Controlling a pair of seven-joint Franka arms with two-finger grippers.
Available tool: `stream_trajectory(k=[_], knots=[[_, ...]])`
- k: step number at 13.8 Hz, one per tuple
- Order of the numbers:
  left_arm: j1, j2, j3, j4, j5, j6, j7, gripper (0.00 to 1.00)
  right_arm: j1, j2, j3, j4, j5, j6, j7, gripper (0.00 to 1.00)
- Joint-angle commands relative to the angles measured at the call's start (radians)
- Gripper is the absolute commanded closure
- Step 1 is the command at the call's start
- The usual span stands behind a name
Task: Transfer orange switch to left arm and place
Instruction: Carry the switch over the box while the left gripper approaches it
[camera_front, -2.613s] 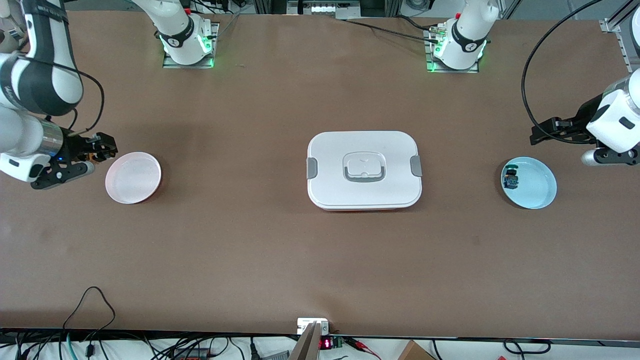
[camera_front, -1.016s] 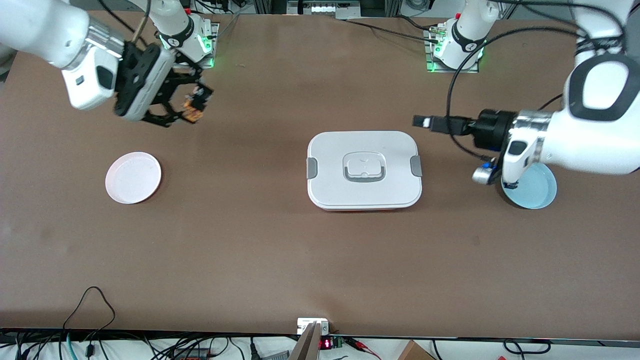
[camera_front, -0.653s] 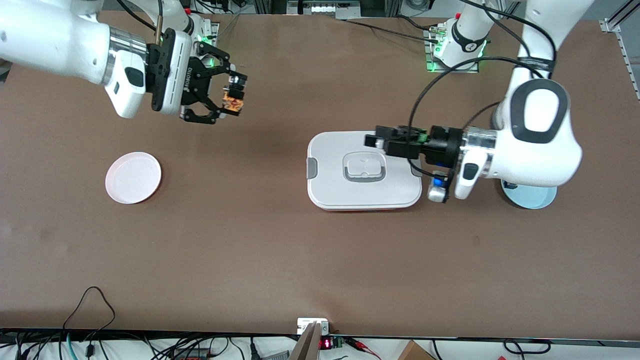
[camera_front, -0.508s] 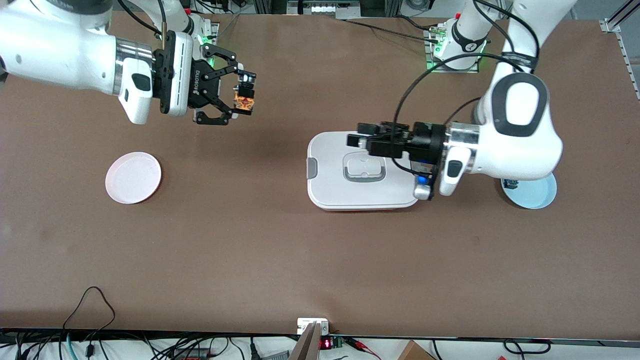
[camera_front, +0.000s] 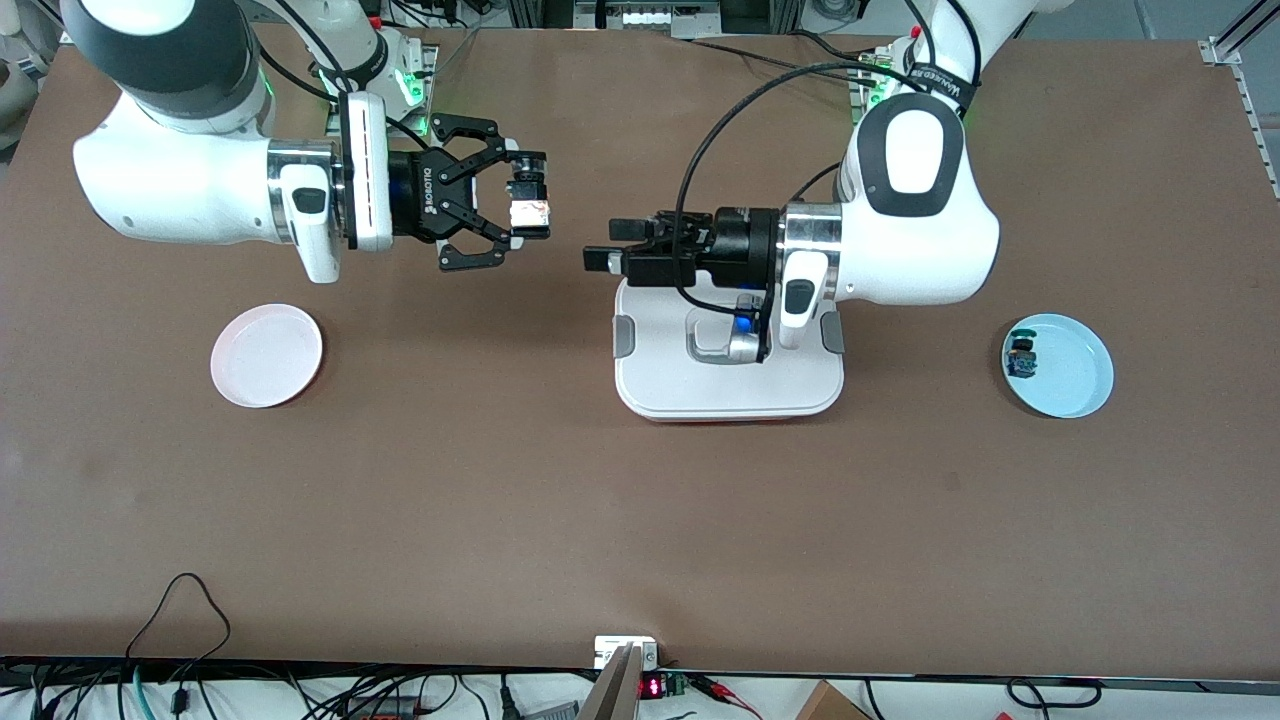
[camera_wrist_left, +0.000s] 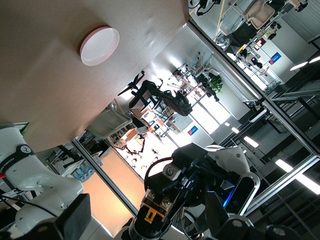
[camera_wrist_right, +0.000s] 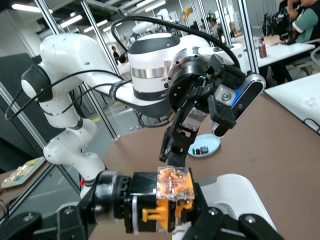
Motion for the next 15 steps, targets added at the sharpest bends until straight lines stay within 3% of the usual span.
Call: stream_trajectory(k=[1, 5, 8, 10, 13, 15], knots=[[-0.041, -0.079, 0.013, -0.055, -0.017, 0.044, -0.025, 0.0, 0.017, -0.014, -0.003, -0.03, 0.077, 0.006, -0.033, 0.78], [-0.097, -0.096, 0.012, -0.058, 0.0, 0.128, 0.036, 0.0, 0.038, -0.014, -0.003, -0.069, 0.191, 0.015, -0.091, 0.78], [-0.118, -0.096, 0.012, -0.071, 0.0, 0.156, 0.06, 0.0, 0.039, -0.014, -0.005, -0.08, 0.207, 0.016, -0.125, 0.78], [-0.115, -0.104, 0.012, -0.081, 0.0, 0.155, 0.061, 0.13, 0.039, -0.014, -0.003, -0.08, 0.209, 0.016, -0.125, 0.78], [-0.109, -0.108, 0.012, -0.083, 0.007, 0.152, 0.063, 0.17, 0.042, -0.014, -0.003, -0.08, 0.209, 0.035, -0.125, 0.78], [-0.109, -0.11, 0.012, -0.086, 0.009, 0.152, 0.083, 0.4, 0.048, -0.014, -0.003, -0.08, 0.209, 0.038, -0.125, 0.78]])
